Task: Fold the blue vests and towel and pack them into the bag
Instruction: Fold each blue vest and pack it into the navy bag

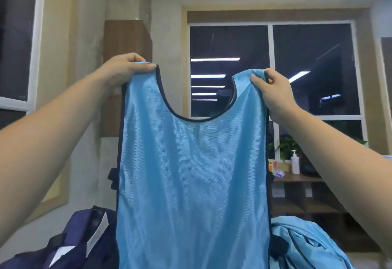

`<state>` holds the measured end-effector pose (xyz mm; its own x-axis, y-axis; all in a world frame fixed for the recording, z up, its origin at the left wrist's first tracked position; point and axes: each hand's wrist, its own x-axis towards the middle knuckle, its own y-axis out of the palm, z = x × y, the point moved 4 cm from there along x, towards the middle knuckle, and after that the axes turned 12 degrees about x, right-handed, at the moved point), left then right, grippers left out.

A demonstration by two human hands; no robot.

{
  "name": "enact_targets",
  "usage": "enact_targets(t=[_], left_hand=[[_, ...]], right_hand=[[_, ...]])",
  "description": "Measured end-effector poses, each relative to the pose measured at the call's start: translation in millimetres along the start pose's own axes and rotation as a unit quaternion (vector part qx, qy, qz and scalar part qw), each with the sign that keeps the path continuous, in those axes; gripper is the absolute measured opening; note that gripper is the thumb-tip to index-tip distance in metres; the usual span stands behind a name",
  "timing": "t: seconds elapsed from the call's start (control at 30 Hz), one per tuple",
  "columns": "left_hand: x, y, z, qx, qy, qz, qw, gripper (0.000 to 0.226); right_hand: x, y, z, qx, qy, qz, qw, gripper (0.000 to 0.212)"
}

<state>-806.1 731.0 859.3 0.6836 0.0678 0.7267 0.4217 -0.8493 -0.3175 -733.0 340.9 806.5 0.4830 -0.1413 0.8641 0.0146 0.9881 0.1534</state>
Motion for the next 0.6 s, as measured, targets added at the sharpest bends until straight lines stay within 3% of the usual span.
enact_targets(t=[0.2, 0.37, 0.6], left_hand=[[2.0, 16.8, 41.7, 0.036, -0.035, -0.012, 0.999, 0.03], [0.1, 73.3, 152.8, 0.106, -0.102, 0.014, 0.989, 0.029], [0.1, 151.6, 314.0, 0.138, -0.176, 0.07, 0.972, 0.032]], right_hand=[[-9.2, 0.0, -42.3, -0.046, 0.044, -0.003, 0.998, 0.027], [-42.2, 5.3, -148.3, -0.08, 0.121, 0.006, 0.989, 0.012], [-89.4, 7.1, -308.9, -0.143, 0.222, 0.037, 0.964, 0.027]])
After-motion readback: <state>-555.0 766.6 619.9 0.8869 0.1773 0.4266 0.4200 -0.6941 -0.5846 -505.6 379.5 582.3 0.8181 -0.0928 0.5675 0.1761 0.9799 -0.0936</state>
